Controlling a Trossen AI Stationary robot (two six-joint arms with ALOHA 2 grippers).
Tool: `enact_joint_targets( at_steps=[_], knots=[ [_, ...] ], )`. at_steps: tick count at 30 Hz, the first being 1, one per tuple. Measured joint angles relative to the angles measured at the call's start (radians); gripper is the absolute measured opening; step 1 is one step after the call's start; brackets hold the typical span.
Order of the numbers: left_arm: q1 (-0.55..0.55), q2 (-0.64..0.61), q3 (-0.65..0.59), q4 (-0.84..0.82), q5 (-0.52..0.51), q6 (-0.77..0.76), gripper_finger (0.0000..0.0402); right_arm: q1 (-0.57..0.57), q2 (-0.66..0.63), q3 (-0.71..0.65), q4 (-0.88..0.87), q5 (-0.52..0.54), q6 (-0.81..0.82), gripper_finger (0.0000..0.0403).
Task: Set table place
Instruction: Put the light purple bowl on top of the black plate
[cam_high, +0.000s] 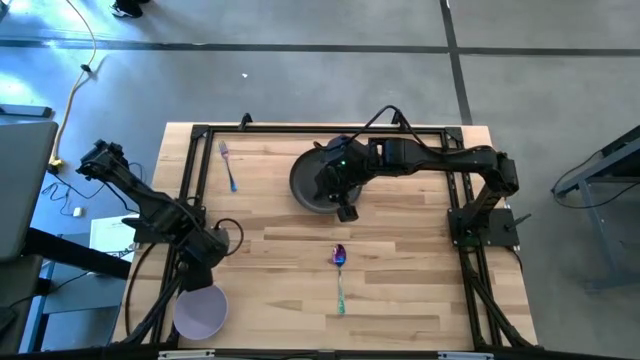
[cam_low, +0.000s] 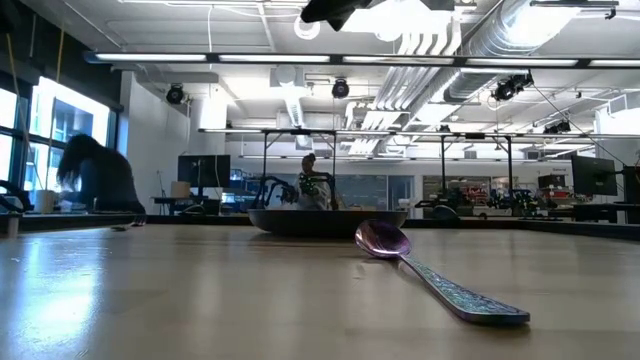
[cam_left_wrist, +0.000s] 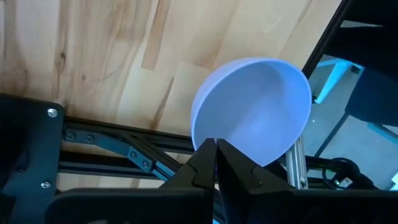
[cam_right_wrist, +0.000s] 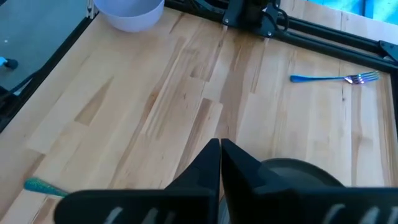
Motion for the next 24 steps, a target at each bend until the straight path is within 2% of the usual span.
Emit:
enact_joint_targets(
  at_steps=[11,14,19,24],
  knots=[
    [0.002,-0.001,0.000,-0.006,0.000,-0.007,0.0068,0.000,0.000,0.000,0.013,0.001,-0.023,0.0000],
    [0.002,-0.001,0.000,-0.001,-0.015,-0.020,0.0074,0.000,0.000,0.000,0.018,0.001,-0.024,0.0000],
    [0.002,-0.001,0.000,0.025,-0.027,-0.170,0.0076,0.000,0.000,0.000,0.037,0.001,-0.025,0.0000],
    [0.002,-0.001,0.000,0.027,-0.035,-0.167,0.0076,0.000,0.000,0.000,0.037,0.002,-0.024,0.0000]
  ],
)
